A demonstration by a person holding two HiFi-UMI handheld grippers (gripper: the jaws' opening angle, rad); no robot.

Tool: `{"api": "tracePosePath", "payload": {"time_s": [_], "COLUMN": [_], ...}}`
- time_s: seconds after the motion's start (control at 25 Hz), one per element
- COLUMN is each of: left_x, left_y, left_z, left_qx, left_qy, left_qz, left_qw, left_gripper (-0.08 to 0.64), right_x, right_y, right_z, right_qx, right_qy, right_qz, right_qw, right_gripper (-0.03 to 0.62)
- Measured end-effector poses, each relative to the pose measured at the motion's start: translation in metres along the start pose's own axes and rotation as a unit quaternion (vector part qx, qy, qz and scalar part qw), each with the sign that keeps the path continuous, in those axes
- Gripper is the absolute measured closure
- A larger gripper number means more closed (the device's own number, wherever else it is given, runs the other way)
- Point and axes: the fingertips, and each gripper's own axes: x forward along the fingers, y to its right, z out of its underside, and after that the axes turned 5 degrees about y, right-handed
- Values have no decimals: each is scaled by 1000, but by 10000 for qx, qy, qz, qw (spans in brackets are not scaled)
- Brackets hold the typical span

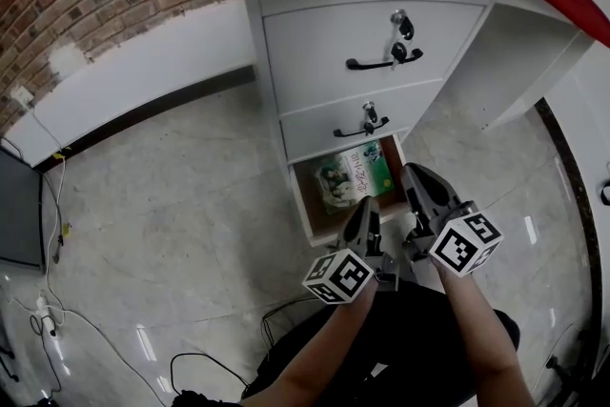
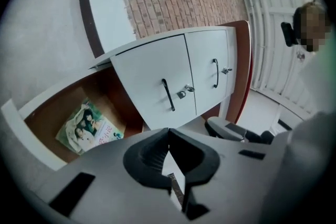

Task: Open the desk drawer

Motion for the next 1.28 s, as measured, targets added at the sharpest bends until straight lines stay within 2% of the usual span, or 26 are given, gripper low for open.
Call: {"api": "tracePosePath", "payload": {"time_s": [0.2, 0.32, 0.4, 0.56, 0.72, 0.88, 1.0, 1.16, 1.28], "left_x": [5, 9, 11, 18, 24, 29, 30, 29, 32], "left_y": [13, 22, 28, 36, 37, 43, 47, 43, 35], "left_z": [-23, -32, -38, -45, -45, -41, -38, -40, -44], "left_qx": [596, 1194, 1516, 1802, 1868, 1795, 1694, 1687, 1484], "left_qy": [-134, -369, -457, -567, -641, -662, -721, -732, -685], "left_qz": [101, 135, 214, 350, 390, 465, 490, 410, 321], "left_qw": [9981, 9921, 9871, 9814, 9795, 9804, 9817, 9821, 9860], "left_gripper": [549, 549, 549, 549, 550, 549, 549, 549, 549], "right_x": [6, 11, 14, 14, 13, 8, 3, -6, -10], "right_y": [-3, -4, -7, -12, -13, -18, -23, -28, -29], "right_z": [-10, -23, -30, -36, -38, -48, -50, -44, -36], "right_qx": [54, 189, 26, -77, -193, -77, -240, -300, -379], "right_qy": [173, 370, 383, 460, 409, 459, 364, 273, 189], "right_qz": [56, 141, 144, 76, 121, 176, 207, 237, 237], "right_qw": [9998, 9990, 9992, 9989, 9989, 9988, 9988, 9989, 9988], "right_gripper": [579, 578, 578, 580, 579, 578, 579, 578, 578]}}
